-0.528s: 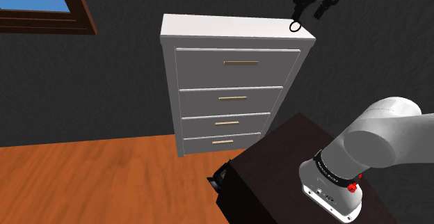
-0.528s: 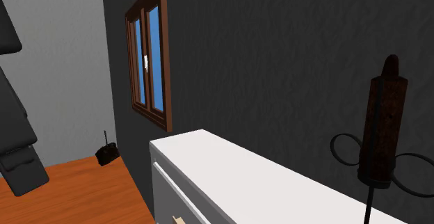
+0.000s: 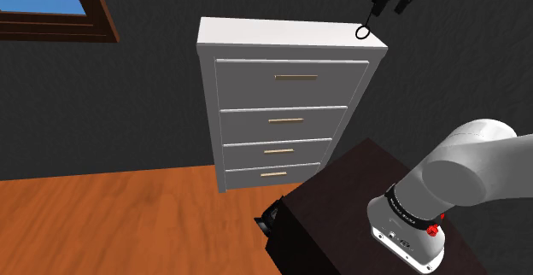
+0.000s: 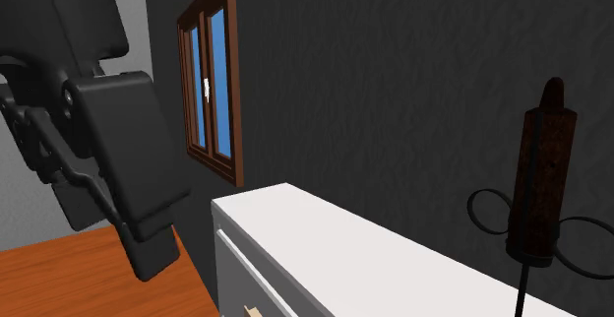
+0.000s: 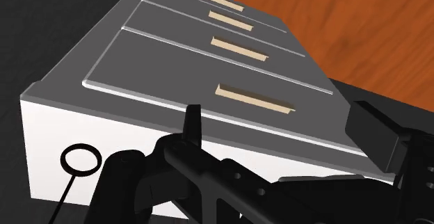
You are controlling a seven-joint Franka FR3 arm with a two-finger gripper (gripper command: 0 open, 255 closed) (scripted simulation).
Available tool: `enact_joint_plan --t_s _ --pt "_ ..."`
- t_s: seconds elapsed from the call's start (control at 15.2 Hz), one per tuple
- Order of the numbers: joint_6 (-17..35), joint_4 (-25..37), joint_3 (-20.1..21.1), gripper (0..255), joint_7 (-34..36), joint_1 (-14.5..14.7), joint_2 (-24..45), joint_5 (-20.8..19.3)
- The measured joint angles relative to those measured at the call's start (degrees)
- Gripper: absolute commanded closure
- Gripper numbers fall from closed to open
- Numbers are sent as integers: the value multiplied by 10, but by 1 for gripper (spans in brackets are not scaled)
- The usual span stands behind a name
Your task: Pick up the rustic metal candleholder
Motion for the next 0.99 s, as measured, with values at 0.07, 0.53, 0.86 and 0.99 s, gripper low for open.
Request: enact_joint_plan --t_s 0.07,0.53,0.86,0.99 --pt "1 10 -17 0 -22 0 10 -4" --pt "2 115 -125 0 -166 20 108 -5" --pt "-5 218 -213 0 -280 44 208 28" --pt "-14 262 -250 0 -330 51 251 51"
